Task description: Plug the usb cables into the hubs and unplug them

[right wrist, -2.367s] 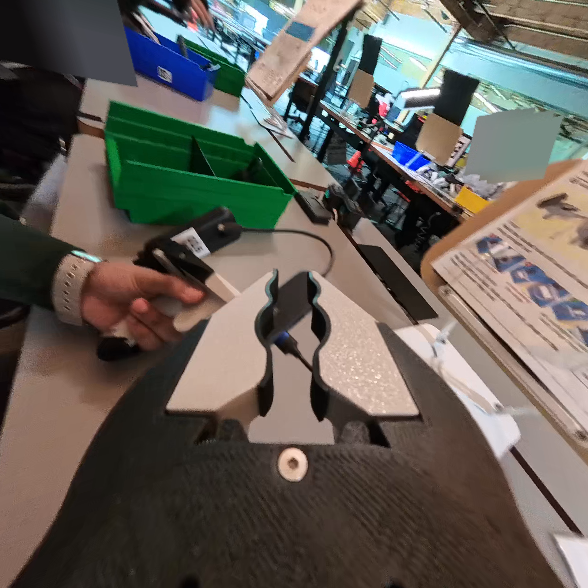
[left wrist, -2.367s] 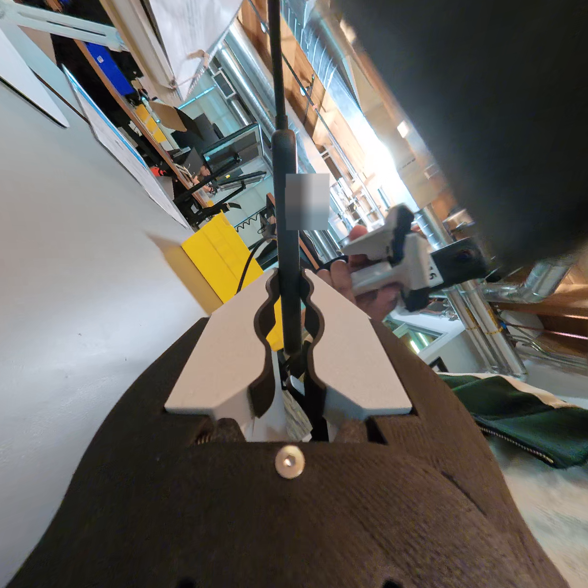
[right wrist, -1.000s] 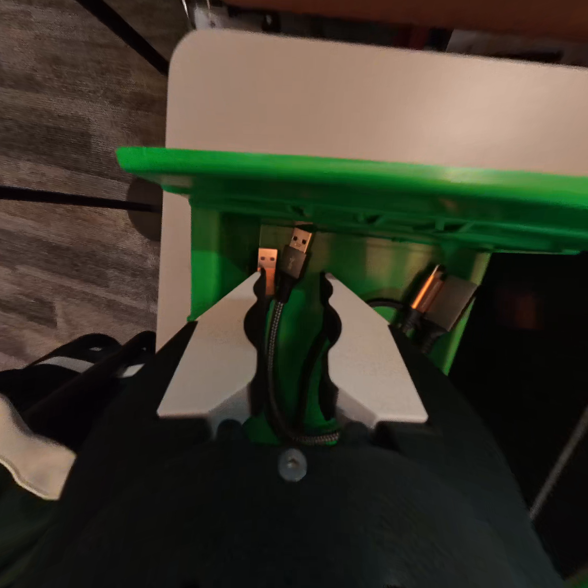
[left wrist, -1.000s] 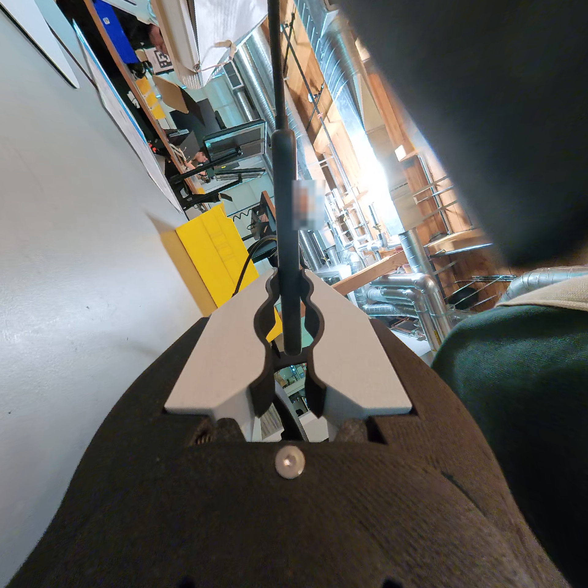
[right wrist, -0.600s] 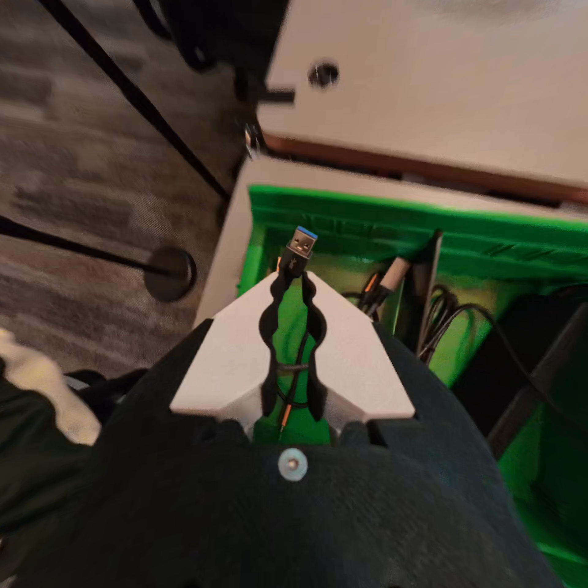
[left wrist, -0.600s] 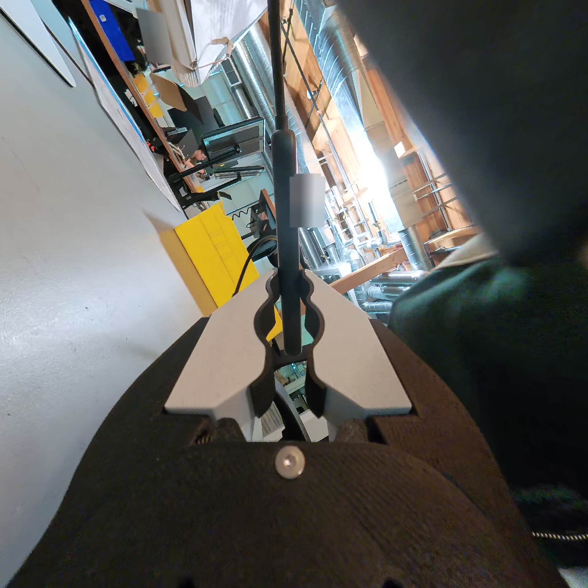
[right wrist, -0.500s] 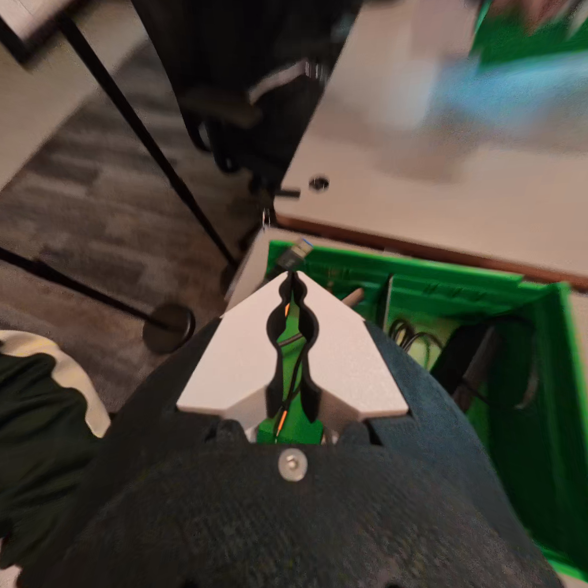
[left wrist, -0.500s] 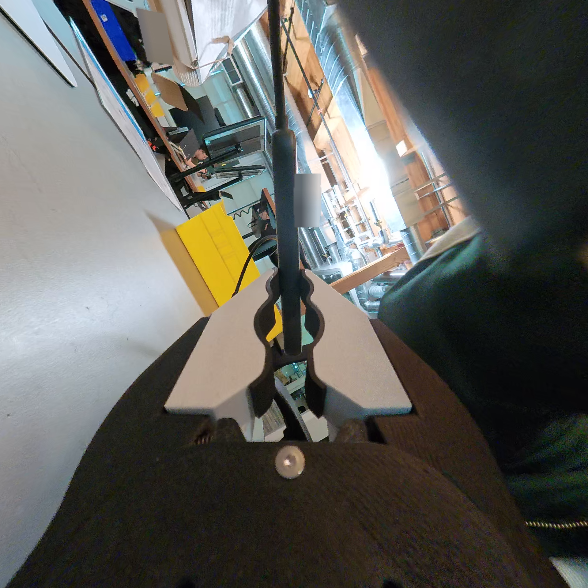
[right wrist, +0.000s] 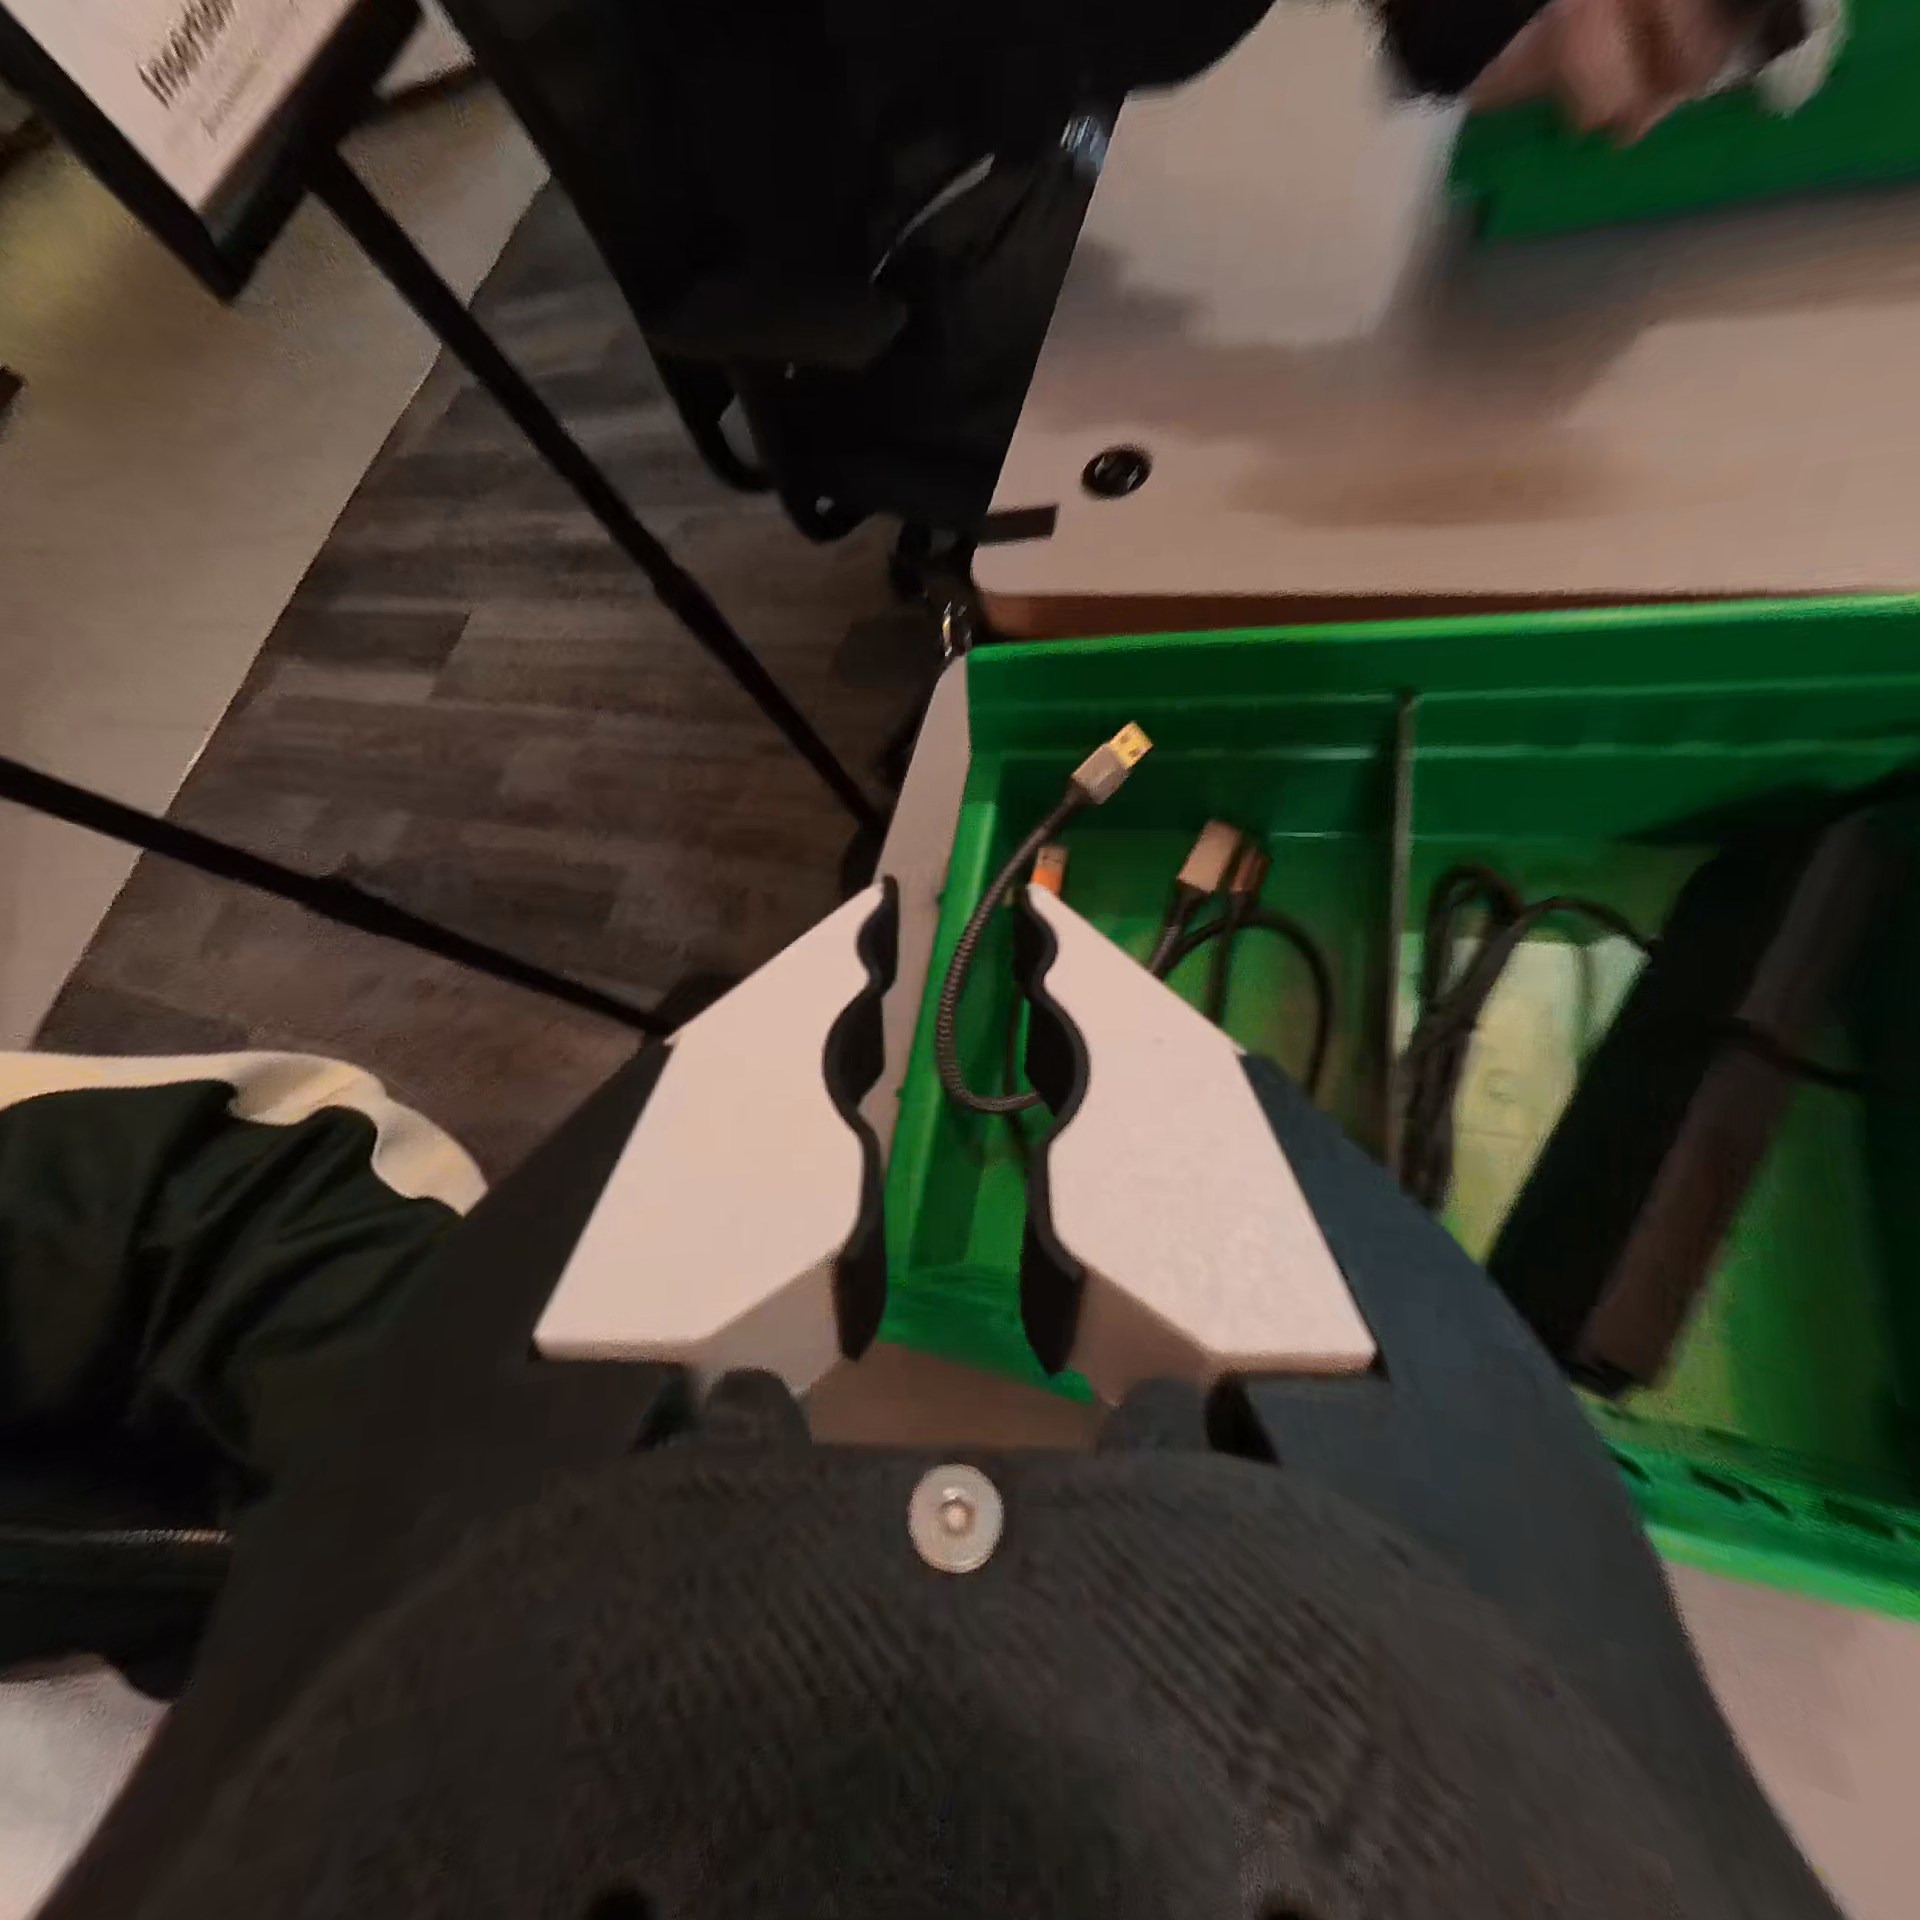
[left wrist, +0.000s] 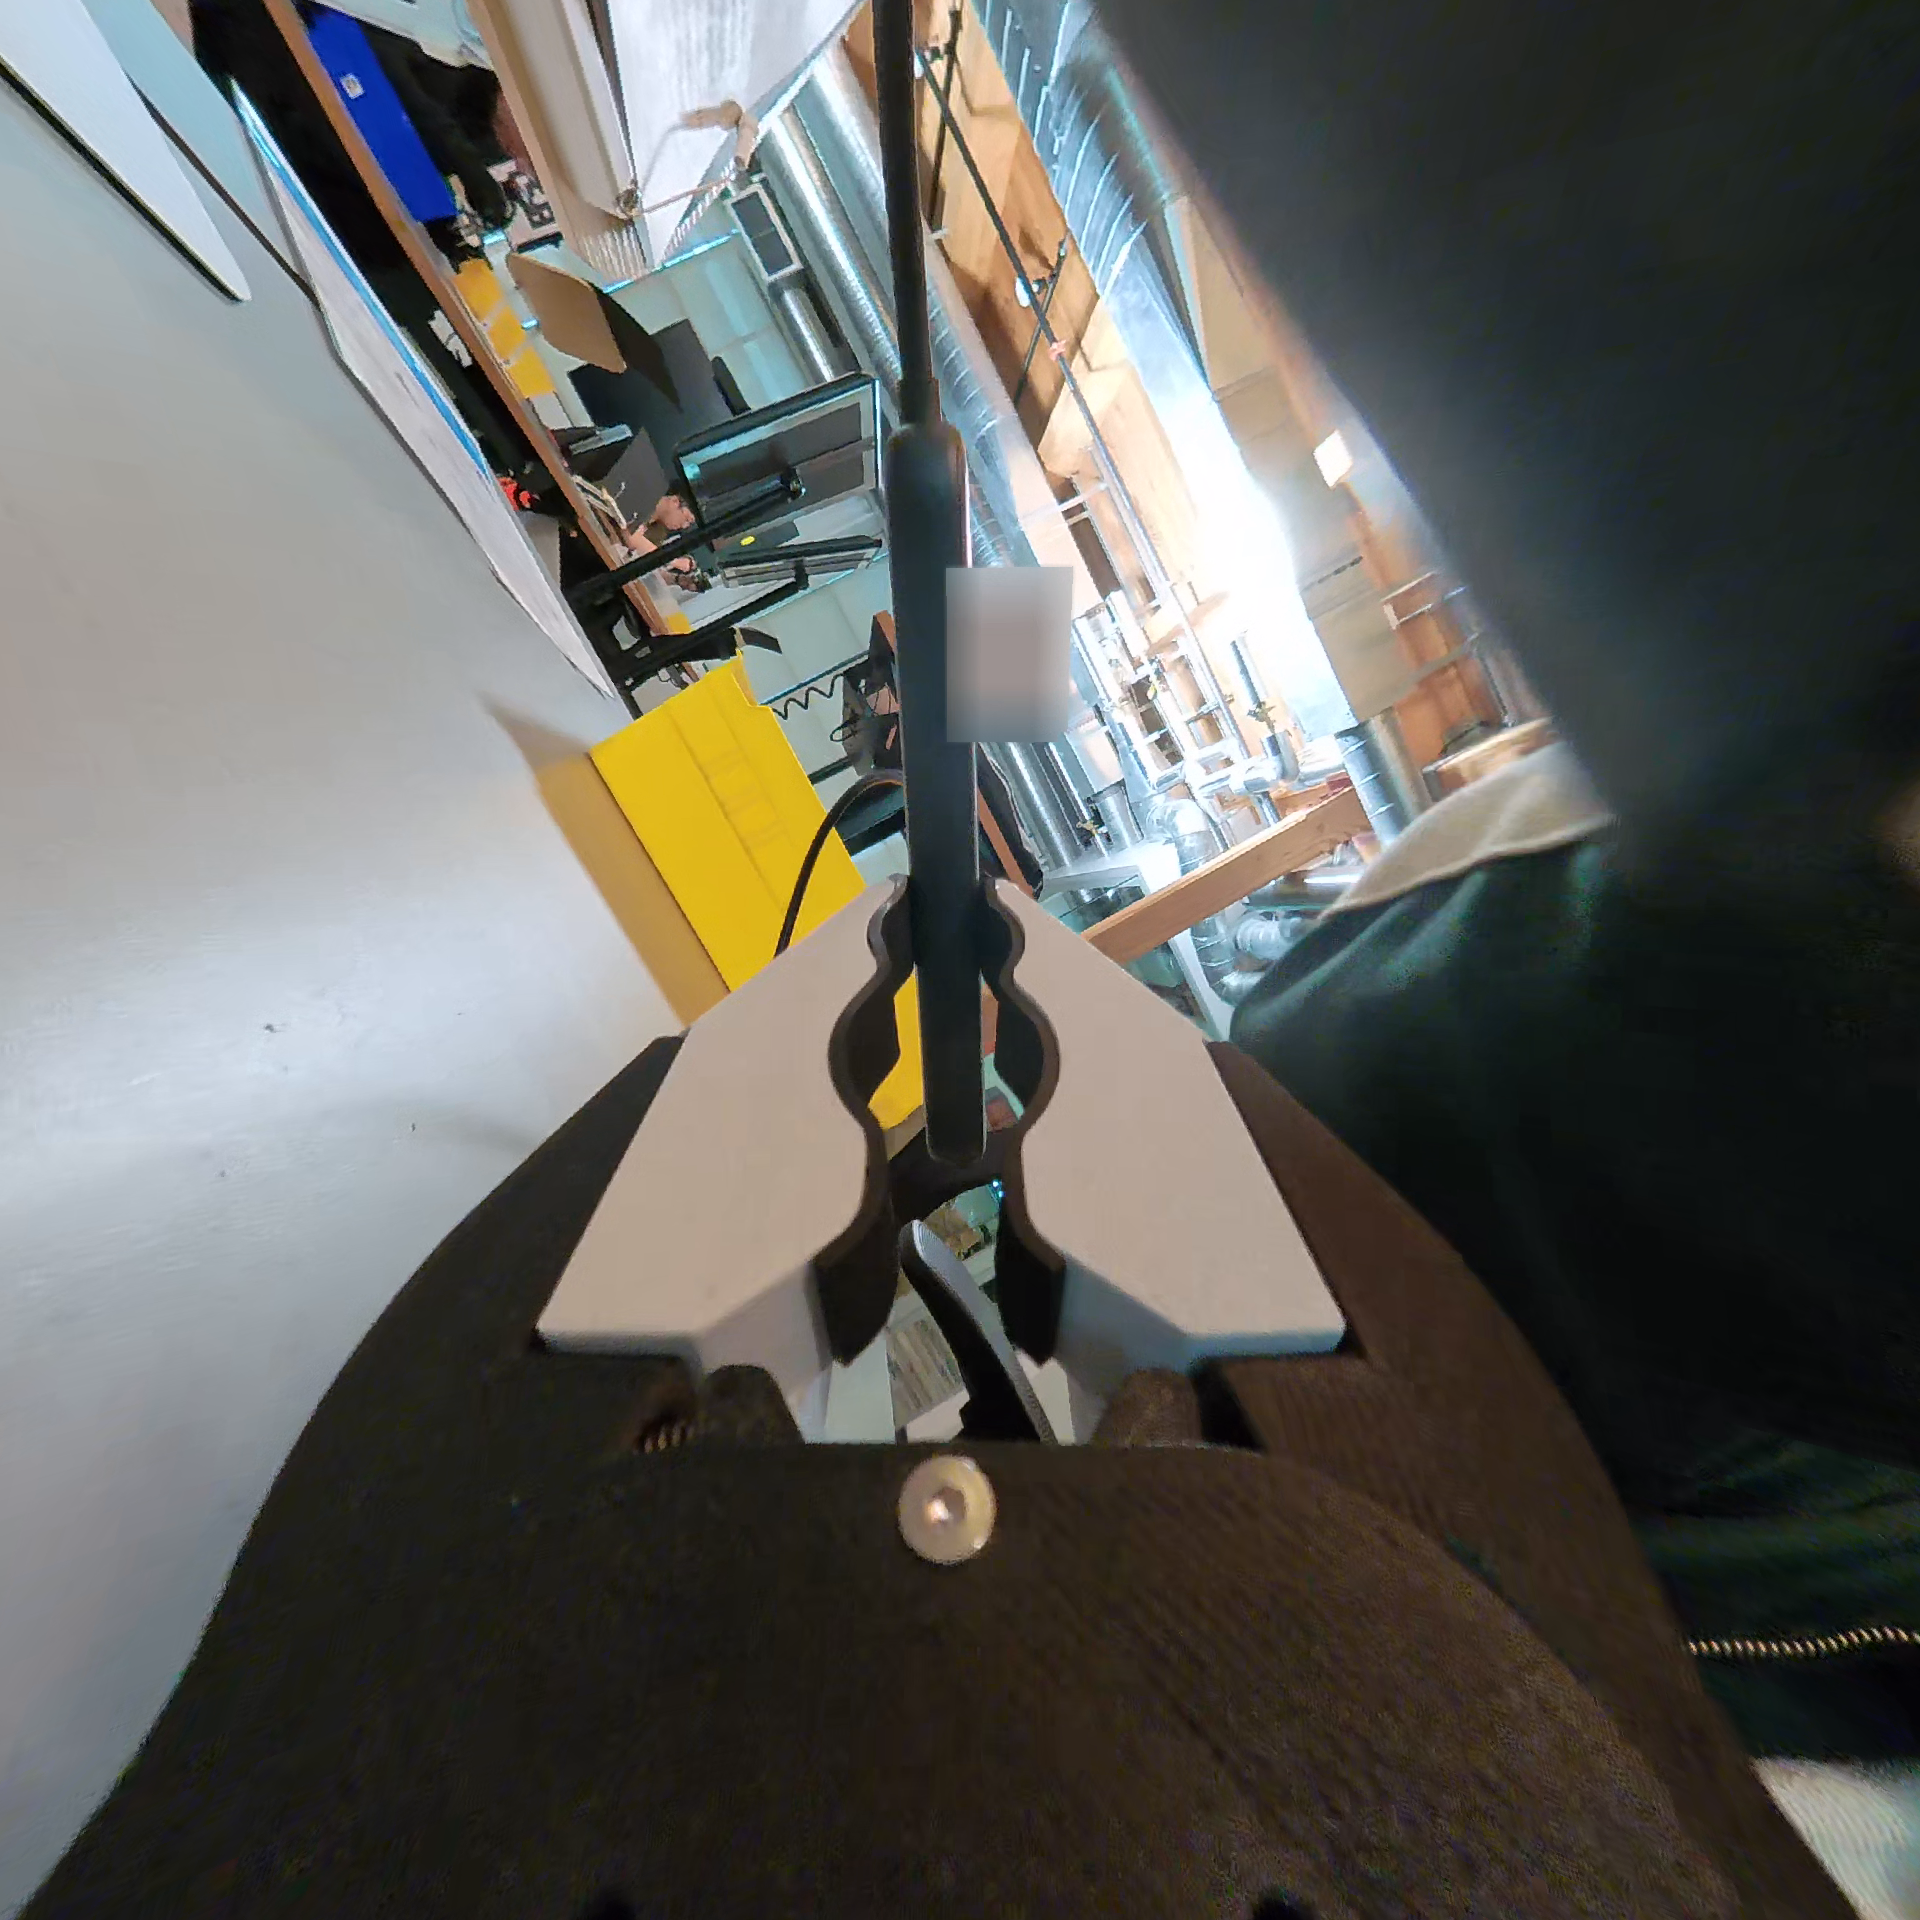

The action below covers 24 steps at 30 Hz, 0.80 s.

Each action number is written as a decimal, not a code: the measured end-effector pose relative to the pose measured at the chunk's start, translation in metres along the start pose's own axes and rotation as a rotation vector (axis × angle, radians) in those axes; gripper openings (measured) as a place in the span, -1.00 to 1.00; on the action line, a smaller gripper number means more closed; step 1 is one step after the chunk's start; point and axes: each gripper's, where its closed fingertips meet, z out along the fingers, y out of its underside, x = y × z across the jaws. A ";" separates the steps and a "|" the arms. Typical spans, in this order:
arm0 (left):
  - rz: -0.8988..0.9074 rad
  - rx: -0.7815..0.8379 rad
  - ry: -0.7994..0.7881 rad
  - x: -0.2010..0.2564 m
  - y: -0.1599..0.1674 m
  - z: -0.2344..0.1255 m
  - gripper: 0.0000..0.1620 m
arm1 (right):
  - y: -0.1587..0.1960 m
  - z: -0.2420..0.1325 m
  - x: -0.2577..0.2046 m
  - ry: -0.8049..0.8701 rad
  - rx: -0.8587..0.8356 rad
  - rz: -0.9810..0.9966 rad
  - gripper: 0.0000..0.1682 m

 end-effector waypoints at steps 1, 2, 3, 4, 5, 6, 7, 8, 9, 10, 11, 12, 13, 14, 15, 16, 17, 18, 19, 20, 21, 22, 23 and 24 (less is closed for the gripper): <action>-0.002 0.007 0.004 0.000 -0.001 -0.001 -0.88 | 0.005 0.015 0.000 -0.004 -0.037 0.008 -0.73; -0.007 0.010 0.010 0.001 -0.002 -0.001 -0.89 | 0.010 0.030 0.001 0.004 -0.081 0.011 -0.71; -0.013 0.012 0.014 0.001 -0.003 -0.002 -0.89 | 0.017 0.045 0.004 0.020 -0.134 0.011 -0.69; -0.015 0.014 0.016 0.002 -0.004 -0.003 -0.88 | 0.024 0.058 0.008 0.042 -0.192 0.009 -0.67; -0.017 0.017 0.018 0.002 -0.004 -0.003 -0.89 | 0.031 0.071 0.013 0.068 -0.245 0.001 -0.62; -0.018 0.017 0.020 0.002 -0.005 -0.004 -0.89 | 0.037 0.083 0.019 0.099 -0.290 -0.009 -0.59; -0.021 0.017 0.020 0.002 -0.005 -0.004 -0.89 | 0.042 0.093 0.025 0.128 -0.326 -0.021 -0.56; -0.022 0.017 0.020 0.002 -0.005 -0.005 -0.89 | 0.047 0.103 0.029 0.151 -0.357 -0.033 -0.52; -0.023 0.016 0.020 0.002 -0.005 -0.005 -0.89 | 0.051 0.112 0.033 0.169 -0.384 -0.043 -0.50; -0.024 0.015 0.019 0.002 -0.005 -0.005 -0.89 | 0.053 0.118 0.036 0.182 -0.402 -0.051 -0.49; -0.024 0.013 0.018 0.002 -0.005 -0.006 -0.88 | 0.055 0.123 0.037 0.188 -0.408 -0.058 -0.52; -0.023 0.012 0.016 0.002 -0.005 -0.006 -0.88 | 0.054 0.126 0.037 0.190 -0.404 -0.068 -0.59; -0.021 0.013 0.013 0.002 -0.005 -0.006 -0.88 | 0.051 0.126 0.037 0.194 -0.389 -0.084 -0.73; -0.017 0.016 0.009 0.002 -0.005 -0.006 -0.89 | 0.046 0.122 0.038 0.205 -0.369 -0.107 -0.74; -0.014 0.017 0.007 0.002 -0.006 -0.007 -0.89 | 0.041 0.117 0.037 0.216 -0.343 -0.132 -0.78; -0.014 0.017 0.007 0.003 -0.006 -0.007 -0.88 | 0.035 0.109 0.036 0.225 -0.312 -0.158 -0.84; -0.017 0.018 0.009 0.003 -0.006 -0.007 -0.88 | 0.028 0.100 0.031 0.217 -0.274 -0.193 -0.90; -0.019 0.018 0.010 0.003 -0.006 -0.007 -0.89 | 0.021 0.090 0.025 0.210 -0.231 -0.237 -0.93; -0.020 0.015 0.010 0.003 -0.005 -0.006 -0.89 | 0.015 0.077 0.020 0.216 -0.192 -0.282 -0.95; -0.018 0.010 0.009 0.003 -0.004 -0.006 -0.89 | 0.010 0.064 0.012 0.211 -0.153 -0.329 -0.95; -0.015 0.004 0.007 0.003 -0.002 -0.005 -0.89 | 0.004 0.050 0.003 0.206 -0.104 -0.384 -0.95; -0.011 0.000 0.004 0.003 -0.001 -0.004 -0.89 | -0.002 0.035 -0.006 0.212 -0.051 -0.447 -0.95; -0.009 -0.003 0.003 0.002 -0.001 -0.004 -0.88 | -0.007 0.019 -0.016 0.212 0.004 -0.517 -0.95; -0.008 -0.006 0.003 0.002 0.000 -0.003 -0.89 | -0.011 0.002 -0.029 0.207 0.061 -0.592 -0.95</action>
